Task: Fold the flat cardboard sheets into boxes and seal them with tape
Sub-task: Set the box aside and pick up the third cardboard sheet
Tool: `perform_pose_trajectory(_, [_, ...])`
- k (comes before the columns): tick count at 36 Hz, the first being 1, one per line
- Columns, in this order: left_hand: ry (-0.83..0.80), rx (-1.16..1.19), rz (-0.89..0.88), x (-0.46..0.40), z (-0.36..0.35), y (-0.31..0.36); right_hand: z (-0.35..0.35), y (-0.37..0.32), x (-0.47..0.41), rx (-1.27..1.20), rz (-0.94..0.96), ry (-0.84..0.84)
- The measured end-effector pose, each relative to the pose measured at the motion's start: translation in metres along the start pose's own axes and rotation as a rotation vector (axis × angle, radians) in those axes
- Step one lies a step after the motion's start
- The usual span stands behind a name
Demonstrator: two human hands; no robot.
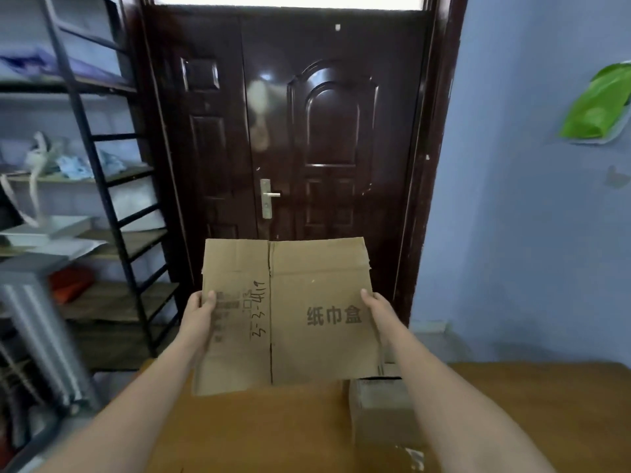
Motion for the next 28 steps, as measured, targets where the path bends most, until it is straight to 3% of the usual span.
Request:
perform_pose_trajectory(6, [0.057, -0.056, 0.007, 0.011, 0.051, -0.031, -0.051, 0.038, 0.005, -0.04, -0.067, -0.074])
perform_pose_trajectory(13, [0.126, -0.015, 0.043, 0.035, 0.076, -0.058, -0.053, 0.104, -0.035, -0.037, -0.129, -0.149])
perform_pose_trajectory(19, [0.198, -0.007, -0.013, 0.051, 0.084, -0.065, -0.069, 0.093, 0.003, 0.008, -0.142, -0.105])
perform_pose_trajectory(24, [0.165, 0.135, 0.046, 0.059, 0.075, -0.077, -0.093, 0.082, 0.036, 0.101, -0.087, -0.173])
perform_pose_trajectory(28, [0.035, 0.201, 0.053, 0.069, 0.054, -0.073, -0.116, 0.084, 0.049, 0.2, 0.015, -0.185])
Point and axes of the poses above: each hand's wrist, its own x-axis away from the middle knuckle, its own z-axis out of the back of the hand, y = z × x, the point moved 3 cm from there along -x, towards the middle knuckle, and after that the axes turned 9 degrees about -z, right-handed, at the moved point
